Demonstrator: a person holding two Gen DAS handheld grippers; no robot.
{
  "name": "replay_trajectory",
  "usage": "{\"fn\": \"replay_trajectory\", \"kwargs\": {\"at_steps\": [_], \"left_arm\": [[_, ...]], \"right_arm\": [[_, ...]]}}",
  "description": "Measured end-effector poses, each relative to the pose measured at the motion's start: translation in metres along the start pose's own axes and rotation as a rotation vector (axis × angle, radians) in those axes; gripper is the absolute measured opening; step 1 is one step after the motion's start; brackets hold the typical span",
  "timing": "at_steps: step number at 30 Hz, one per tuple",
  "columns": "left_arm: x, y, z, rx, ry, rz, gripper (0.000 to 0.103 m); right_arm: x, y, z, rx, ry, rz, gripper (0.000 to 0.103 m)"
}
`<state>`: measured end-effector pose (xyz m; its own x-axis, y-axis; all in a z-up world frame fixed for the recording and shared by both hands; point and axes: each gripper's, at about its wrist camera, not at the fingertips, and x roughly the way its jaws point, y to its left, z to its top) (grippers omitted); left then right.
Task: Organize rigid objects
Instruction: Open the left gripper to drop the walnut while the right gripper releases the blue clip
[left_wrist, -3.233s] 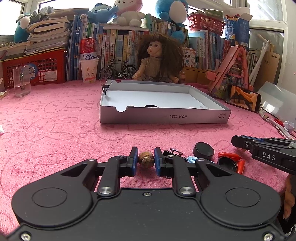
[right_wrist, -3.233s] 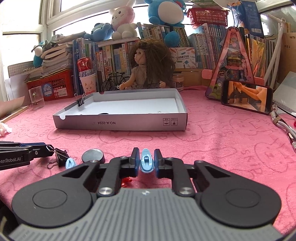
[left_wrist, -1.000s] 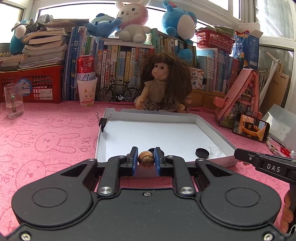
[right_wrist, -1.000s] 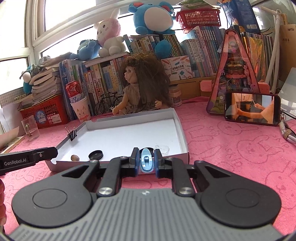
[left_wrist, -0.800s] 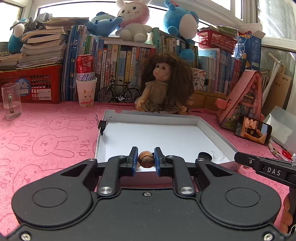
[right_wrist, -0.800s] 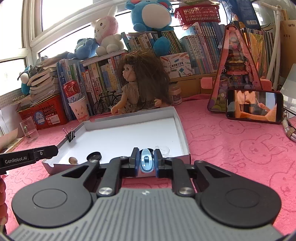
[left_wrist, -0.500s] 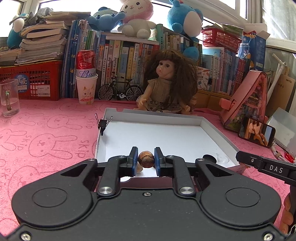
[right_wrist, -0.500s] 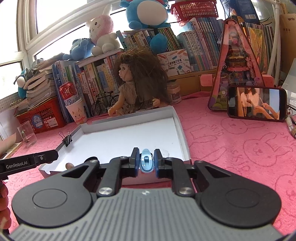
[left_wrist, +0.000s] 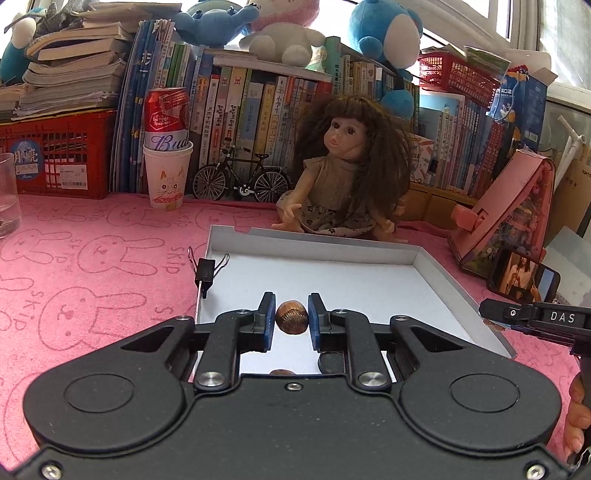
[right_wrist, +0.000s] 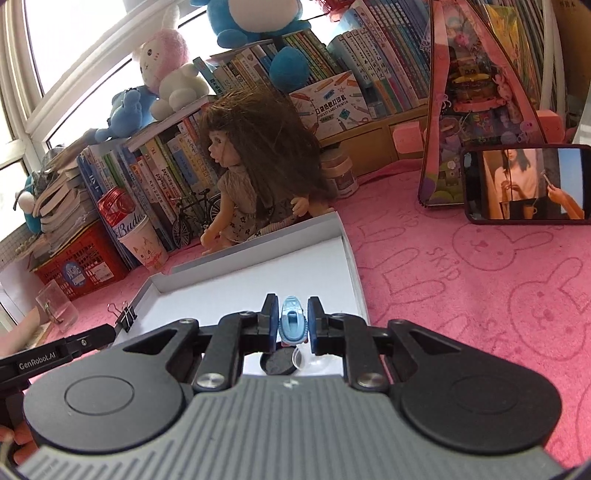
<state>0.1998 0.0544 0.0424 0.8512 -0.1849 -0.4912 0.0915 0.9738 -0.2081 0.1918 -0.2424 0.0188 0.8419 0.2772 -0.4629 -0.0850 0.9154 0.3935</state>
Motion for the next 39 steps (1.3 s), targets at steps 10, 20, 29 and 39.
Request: {"fn": "replay_trajectory", "kwargs": {"at_steps": [10, 20, 29, 39], "left_arm": [[0.039, 0.006, 0.007, -0.036, 0.087, -0.003, 0.017], [0.057, -0.002, -0.001, 0.001, 0.12, 0.031, 0.017], [0.061, -0.005, -0.004, 0.006, 0.128, 0.028, 0.018], [0.049, -0.011, -0.005, 0.035, 0.103, 0.022, 0.04]], "right_arm": [[0.04, 0.0, 0.012, 0.054, 0.103, 0.043, 0.021], [0.065, 0.006, 0.007, 0.017, 0.126, -0.024, 0.021], [0.068, 0.01, 0.006, -0.015, 0.128, -0.041, 0.024], [0.053, 0.021, 0.005, -0.07, 0.095, -0.025, 0.05]]}}
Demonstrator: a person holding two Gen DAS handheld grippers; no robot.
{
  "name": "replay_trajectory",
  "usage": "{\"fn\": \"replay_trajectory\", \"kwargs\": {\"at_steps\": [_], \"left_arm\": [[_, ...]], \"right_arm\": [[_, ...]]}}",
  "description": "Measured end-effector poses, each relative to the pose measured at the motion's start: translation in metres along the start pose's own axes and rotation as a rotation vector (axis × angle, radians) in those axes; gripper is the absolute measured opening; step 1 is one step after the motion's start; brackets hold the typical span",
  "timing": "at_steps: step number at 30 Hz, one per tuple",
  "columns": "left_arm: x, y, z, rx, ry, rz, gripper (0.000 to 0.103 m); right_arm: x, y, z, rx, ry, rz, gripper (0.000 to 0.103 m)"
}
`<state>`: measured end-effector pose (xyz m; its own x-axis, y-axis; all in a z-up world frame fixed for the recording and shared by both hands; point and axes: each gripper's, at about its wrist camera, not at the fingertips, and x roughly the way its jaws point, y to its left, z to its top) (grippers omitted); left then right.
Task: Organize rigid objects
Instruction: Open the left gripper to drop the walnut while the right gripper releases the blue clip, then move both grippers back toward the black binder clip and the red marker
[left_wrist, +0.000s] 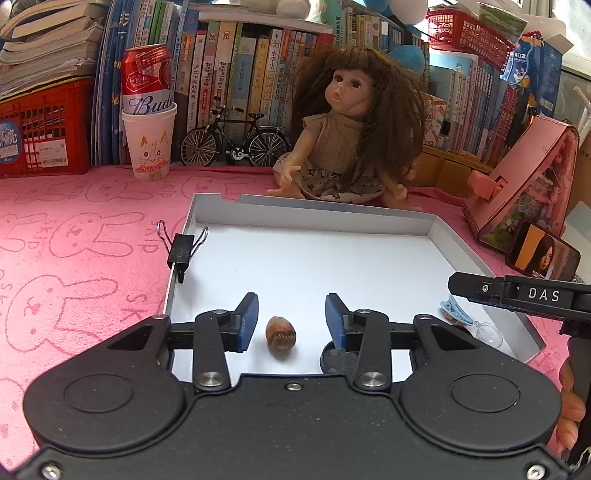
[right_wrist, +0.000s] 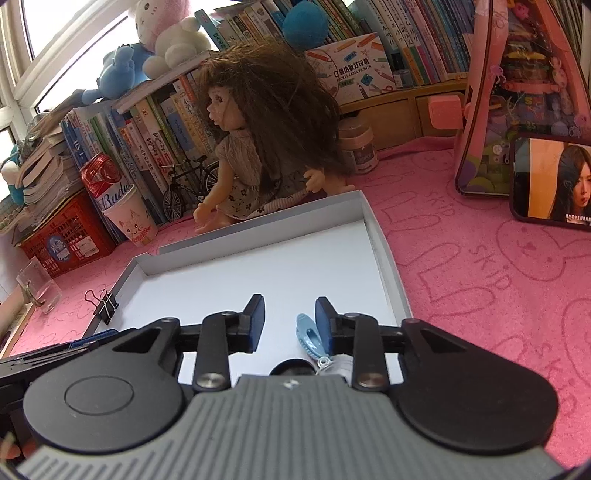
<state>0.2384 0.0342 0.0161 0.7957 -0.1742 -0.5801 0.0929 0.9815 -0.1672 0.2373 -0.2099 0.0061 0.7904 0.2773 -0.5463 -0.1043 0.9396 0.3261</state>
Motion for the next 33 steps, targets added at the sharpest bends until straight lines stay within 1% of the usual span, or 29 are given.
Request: {"fn": "replay_trajectory", "kwargs": {"at_steps": [3, 5, 11, 16, 22, 27, 33], "left_arm": [[-0.008, -0.005, -0.002, 0.027, -0.016, 0.002, 0.046], [-0.014, -0.007, -0.003, 0.038, -0.025, -0.004, 0.052], [-0.033, -0.012, -0.009, 0.067, -0.063, -0.011, 0.063], [-0.05, -0.016, -0.015, 0.089, -0.091, -0.026, 0.07], [-0.071, -0.02, -0.023, 0.101, -0.115, -0.047, 0.077], [-0.088, -0.024, -0.033, 0.117, -0.13, -0.066, 0.078], [-0.104, -0.028, -0.045, 0.12, -0.131, -0.092, 0.078]], "right_arm": [[-0.008, 0.006, -0.001, -0.035, -0.02, 0.002, 0.062], [-0.013, 0.009, -0.002, -0.056, -0.032, 0.002, 0.064], [-0.029, 0.012, -0.006, -0.089, -0.051, 0.002, 0.074], [-0.043, 0.014, -0.01, -0.116, -0.073, 0.009, 0.083], [-0.057, 0.013, -0.017, -0.121, -0.087, 0.023, 0.088], [-0.069, 0.013, -0.025, -0.13, -0.102, 0.027, 0.089], [-0.084, 0.016, -0.039, -0.18, -0.122, 0.02, 0.092]]}}
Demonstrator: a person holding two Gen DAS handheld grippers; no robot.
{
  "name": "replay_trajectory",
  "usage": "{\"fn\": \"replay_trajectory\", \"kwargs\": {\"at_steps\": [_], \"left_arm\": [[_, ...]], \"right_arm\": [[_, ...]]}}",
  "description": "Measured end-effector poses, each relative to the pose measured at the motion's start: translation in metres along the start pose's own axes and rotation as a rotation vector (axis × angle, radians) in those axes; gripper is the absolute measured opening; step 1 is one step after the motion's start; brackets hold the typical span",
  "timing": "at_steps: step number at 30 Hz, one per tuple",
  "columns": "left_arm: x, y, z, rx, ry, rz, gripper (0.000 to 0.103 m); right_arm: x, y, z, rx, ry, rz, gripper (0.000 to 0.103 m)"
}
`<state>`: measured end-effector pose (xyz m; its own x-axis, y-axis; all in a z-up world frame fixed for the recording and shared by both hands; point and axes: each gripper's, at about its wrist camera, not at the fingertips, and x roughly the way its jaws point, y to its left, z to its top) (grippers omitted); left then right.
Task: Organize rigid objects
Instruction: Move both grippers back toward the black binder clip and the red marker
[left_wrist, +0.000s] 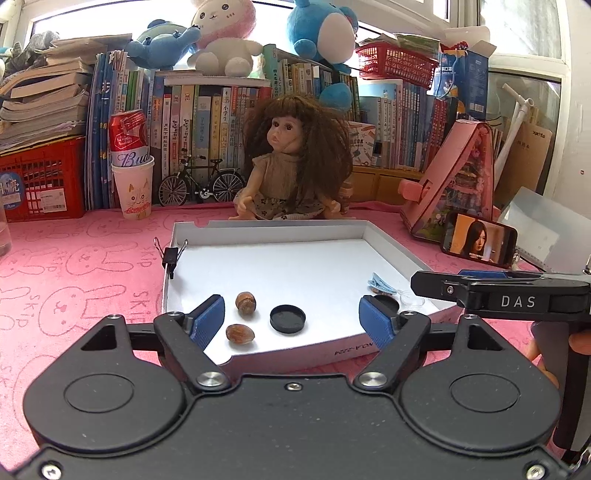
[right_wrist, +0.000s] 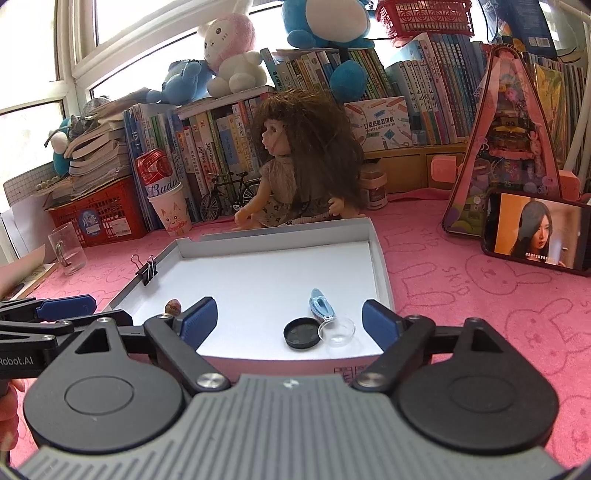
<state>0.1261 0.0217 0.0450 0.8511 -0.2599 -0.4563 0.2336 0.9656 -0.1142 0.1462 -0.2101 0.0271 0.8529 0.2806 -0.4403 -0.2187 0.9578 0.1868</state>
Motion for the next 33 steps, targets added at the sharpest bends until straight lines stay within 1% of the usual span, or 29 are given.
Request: {"fn": "replay_trajectory", "kwargs": {"at_steps": [9, 13, 20, 24, 33], "left_arm": [[-0.018, -0.011, -0.016, 0.018, 0.005, -0.022, 0.079], [-0.023, -0.013, -0.022, 0.018, 0.014, -0.031, 0.079], [-0.031, -0.016, -0.035, 0.021, 0.041, -0.048, 0.079], [-0.034, -0.016, -0.042, 0.019, 0.053, -0.051, 0.079], [-0.041, -0.016, -0.058, 0.021, 0.063, -0.048, 0.079]], "right_arm": [[-0.02, 0.005, -0.013, -0.051, -0.02, -0.006, 0.093], [-0.028, 0.007, -0.02, -0.07, -0.028, -0.008, 0.099], [-0.042, 0.01, -0.031, -0.102, -0.049, -0.002, 0.099], [-0.048, 0.009, -0.038, -0.103, -0.058, 0.008, 0.103], [-0.057, 0.007, -0.057, -0.097, -0.052, 0.02, 0.103]]}}
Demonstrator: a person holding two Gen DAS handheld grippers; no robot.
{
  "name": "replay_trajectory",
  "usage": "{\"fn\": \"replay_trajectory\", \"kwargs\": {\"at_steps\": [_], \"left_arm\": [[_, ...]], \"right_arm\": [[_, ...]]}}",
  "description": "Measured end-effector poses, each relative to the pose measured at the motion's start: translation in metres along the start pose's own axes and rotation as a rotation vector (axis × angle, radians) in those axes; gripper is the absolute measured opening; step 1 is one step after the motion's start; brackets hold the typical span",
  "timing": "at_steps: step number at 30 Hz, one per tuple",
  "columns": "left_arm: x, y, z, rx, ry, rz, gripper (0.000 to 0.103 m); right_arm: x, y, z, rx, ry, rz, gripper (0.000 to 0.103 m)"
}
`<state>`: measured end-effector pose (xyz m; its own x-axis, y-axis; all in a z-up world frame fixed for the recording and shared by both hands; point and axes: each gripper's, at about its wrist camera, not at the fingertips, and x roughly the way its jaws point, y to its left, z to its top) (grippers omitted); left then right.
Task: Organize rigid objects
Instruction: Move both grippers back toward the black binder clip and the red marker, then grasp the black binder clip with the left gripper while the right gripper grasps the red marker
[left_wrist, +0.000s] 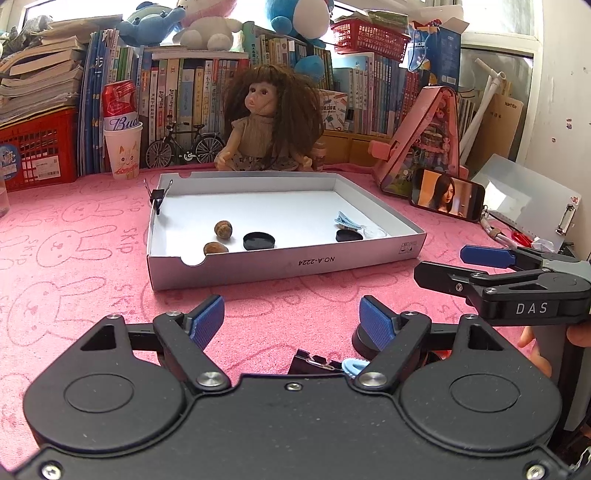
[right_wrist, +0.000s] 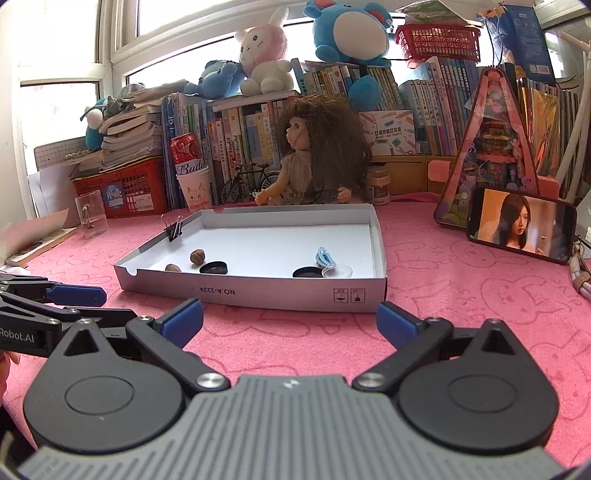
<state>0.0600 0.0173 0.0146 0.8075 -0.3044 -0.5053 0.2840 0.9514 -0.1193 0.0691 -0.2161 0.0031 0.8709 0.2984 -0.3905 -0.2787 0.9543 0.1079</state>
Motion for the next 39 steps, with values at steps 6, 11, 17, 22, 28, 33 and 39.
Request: {"fn": "replay_trajectory", "kwargs": {"at_steps": [6, 11, 17, 22, 28, 33, 39], "left_arm": [[-0.005, -0.002, -0.011, 0.028, 0.001, 0.003, 0.079], [-0.007, -0.003, -0.019, 0.031, 0.013, -0.007, 0.079], [-0.011, -0.005, -0.028, 0.042, 0.036, -0.037, 0.078], [-0.015, -0.007, -0.032, 0.056, 0.036, -0.05, 0.073], [-0.015, -0.01, -0.034, 0.078, 0.032, -0.032, 0.06], [-0.007, -0.007, -0.029, 0.051, 0.032, -0.02, 0.055], [0.002, -0.008, -0.03, 0.058, 0.026, -0.016, 0.049]], "right_arm": [[-0.006, 0.0, -0.013, -0.006, 0.013, -0.001, 0.103], [-0.013, -0.001, -0.024, -0.007, 0.023, 0.001, 0.103], [-0.021, -0.001, -0.033, -0.019, 0.035, 0.008, 0.103], [-0.029, 0.002, -0.035, -0.046, 0.022, 0.005, 0.103], [-0.038, 0.006, -0.041, -0.075, 0.036, 0.047, 0.103], [-0.043, 0.016, -0.049, -0.143, 0.058, 0.124, 0.099], [-0.042, 0.024, -0.051, -0.166, 0.08, 0.194, 0.089]]}}
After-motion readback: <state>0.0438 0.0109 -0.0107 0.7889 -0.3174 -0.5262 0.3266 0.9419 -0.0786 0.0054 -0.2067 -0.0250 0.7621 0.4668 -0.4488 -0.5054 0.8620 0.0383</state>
